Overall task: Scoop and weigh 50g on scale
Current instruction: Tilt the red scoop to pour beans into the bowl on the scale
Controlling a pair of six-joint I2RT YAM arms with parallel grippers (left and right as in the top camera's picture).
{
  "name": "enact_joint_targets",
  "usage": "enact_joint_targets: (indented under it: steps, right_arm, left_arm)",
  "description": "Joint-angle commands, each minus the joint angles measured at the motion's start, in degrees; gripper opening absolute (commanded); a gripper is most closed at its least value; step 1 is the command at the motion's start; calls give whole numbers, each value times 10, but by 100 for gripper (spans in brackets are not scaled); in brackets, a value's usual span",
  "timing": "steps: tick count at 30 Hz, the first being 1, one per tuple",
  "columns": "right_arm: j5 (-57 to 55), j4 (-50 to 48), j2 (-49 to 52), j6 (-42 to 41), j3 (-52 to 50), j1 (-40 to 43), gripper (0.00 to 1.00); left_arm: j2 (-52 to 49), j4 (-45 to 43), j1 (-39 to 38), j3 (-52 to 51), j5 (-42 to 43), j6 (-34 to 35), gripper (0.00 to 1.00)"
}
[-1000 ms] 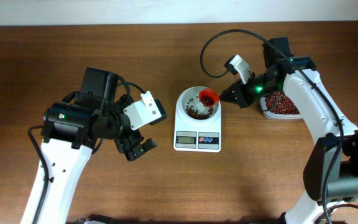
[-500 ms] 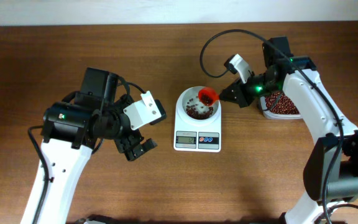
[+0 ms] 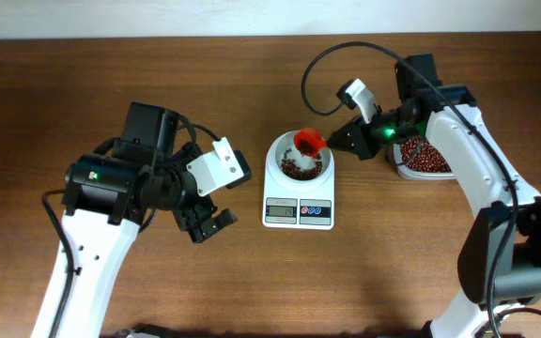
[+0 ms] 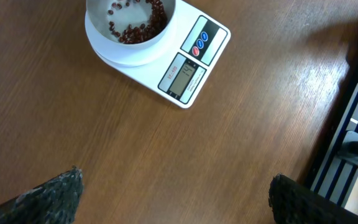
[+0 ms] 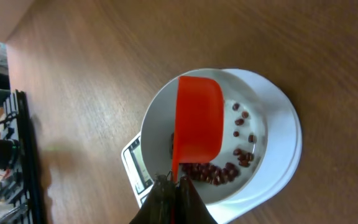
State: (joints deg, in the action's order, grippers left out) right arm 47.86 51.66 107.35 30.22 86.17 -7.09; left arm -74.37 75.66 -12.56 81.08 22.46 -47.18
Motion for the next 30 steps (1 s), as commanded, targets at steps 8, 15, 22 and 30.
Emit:
enact_joint_targets:
  steps: [8, 15, 22, 30]
  right_arm:
    - [38, 14, -19, 36, 11, -16, 4]
    - [-94, 15, -19, -37, 11, -27, 4]
    - [-95, -4, -21, -49, 11, -34, 4]
    - [-45, 12, -23, -14, 11, -45, 4]
  left_arm:
    - [10, 0, 2, -4, 2, -5, 99]
    - [10, 1, 2, -4, 2, -5, 99]
    - [10, 0, 2, -4, 2, -5, 99]
    - [10, 1, 2, -4, 2, -5, 99]
